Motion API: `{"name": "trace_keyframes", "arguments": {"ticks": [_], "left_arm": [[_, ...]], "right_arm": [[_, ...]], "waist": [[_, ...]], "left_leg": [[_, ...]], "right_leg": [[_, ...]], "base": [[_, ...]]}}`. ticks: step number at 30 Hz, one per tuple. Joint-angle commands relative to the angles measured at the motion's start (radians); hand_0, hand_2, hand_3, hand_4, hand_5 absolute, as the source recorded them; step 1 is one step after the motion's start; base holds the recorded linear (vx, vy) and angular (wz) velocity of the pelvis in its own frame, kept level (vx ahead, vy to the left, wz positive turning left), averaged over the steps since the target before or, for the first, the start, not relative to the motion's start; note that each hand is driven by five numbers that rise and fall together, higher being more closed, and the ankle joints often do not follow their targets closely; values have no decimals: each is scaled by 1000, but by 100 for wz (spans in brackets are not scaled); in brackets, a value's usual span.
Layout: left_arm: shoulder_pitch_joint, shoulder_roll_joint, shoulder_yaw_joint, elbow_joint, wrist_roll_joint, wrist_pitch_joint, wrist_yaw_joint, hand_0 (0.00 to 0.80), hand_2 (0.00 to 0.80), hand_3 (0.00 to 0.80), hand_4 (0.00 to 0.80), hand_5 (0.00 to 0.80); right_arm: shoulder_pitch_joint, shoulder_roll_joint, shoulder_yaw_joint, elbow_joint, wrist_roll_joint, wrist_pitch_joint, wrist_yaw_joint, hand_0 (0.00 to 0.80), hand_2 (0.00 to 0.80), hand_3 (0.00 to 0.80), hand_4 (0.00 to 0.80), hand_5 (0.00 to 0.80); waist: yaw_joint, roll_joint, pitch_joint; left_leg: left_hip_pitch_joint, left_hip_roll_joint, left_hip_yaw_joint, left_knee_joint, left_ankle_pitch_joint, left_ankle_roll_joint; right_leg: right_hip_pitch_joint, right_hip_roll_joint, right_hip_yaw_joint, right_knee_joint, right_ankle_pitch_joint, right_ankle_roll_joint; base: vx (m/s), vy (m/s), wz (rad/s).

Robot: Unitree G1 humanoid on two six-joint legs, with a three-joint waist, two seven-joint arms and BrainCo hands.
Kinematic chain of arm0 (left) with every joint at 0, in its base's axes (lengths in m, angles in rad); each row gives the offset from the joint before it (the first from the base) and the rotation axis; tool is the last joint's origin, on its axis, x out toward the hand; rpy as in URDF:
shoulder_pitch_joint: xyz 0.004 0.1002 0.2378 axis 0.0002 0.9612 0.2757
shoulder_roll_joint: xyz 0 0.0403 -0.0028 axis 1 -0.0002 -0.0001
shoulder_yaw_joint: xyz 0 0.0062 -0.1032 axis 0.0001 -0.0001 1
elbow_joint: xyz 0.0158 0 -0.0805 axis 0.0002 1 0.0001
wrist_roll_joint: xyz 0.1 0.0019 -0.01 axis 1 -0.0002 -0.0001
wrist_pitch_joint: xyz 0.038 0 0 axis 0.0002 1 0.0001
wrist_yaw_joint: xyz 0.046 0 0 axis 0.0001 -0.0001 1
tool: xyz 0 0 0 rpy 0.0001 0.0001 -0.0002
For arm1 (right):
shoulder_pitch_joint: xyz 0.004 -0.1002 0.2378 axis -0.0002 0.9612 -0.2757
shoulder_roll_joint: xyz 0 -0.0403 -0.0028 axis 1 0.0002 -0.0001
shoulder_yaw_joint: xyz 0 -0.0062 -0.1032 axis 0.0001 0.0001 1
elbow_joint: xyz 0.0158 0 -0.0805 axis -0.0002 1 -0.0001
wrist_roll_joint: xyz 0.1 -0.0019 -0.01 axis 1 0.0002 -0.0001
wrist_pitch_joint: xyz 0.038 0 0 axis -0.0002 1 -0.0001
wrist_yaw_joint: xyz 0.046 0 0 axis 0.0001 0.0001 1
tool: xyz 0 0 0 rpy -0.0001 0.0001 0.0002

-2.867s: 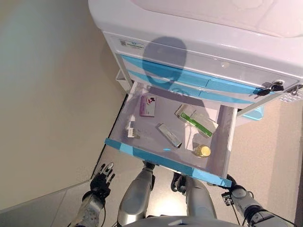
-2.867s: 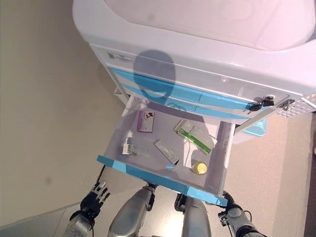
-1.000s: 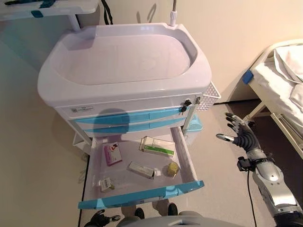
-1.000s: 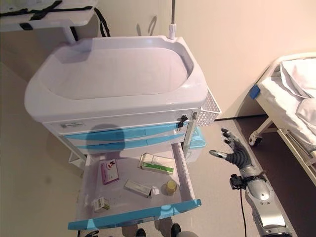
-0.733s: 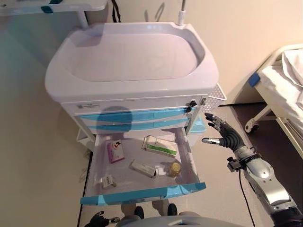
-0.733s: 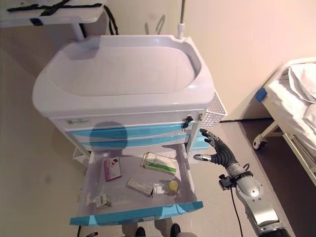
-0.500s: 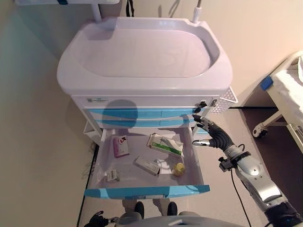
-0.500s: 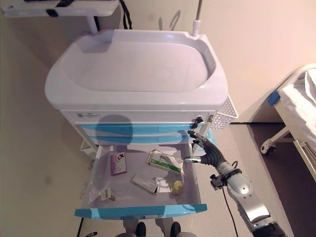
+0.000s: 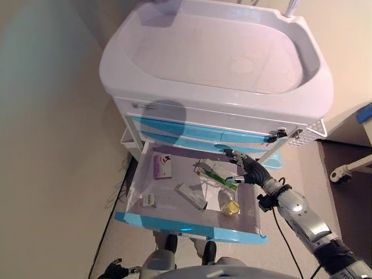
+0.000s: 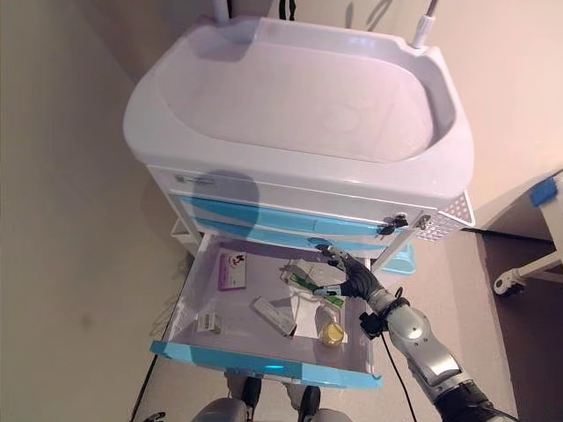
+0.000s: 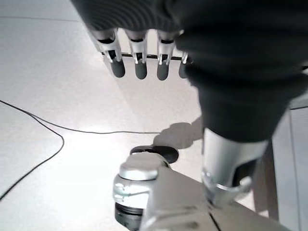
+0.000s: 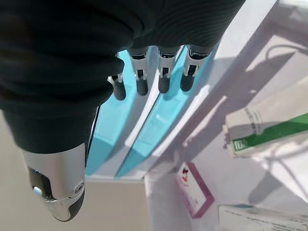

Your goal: Open the drawer and pick up the medicine

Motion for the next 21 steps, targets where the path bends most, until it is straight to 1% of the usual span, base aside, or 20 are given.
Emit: {"name": "trace_keyframes", "arguments": {"ticks": [1,7,11,15,21], "left_arm": [[-45,26,-2,16,-3,-20,20,0,0,0,0,0],[-60,32,-20,-5,-7,-21,24,0,0,0,0,0],[-66,32,-24,0,-6,-17,32,0,0,0,0,0],[-72,29,-26,11,-2,-13,39,0,0,0,0,0],[-78,24,-38,0,-5,-11,44,0,0,0,0,0]], "right_arm": [[-51,19,45,-62,9,-30,7,0,0,0,0,0],[-72,27,105,-56,-34,-8,28,0,0,0,0,0],[-78,53,132,-39,-63,6,28,0,0,0,0,0],[-87,77,153,-12,-98,15,18,0,0,0,0,0],[-99,91,174,-9,-125,26,18,0,0,0,0,0]], "waist": [[17,-29,-2],[30,-30,13],[34,-33,17],[32,-35,19],[26,-35,22]], "left_leg": [[-49,-53,-14,16,7,10],[-68,-60,-47,16,18,6],[-74,-60,-54,17,20,5],[-74,-58,-52,17,20,6],[-74,-56,-42,18,17,7]], "right_leg": [[-70,-52,-6,70,49,79],[-73,-61,-42,67,51,80],[-77,-61,-47,66,51,79],[-81,-61,-43,69,52,79],[-86,-60,-31,73,52,78]], "base": [[-30,-11,19],[-25,-9,20],[-17,0,10],[-6,11,3],[0,0,0]]}}
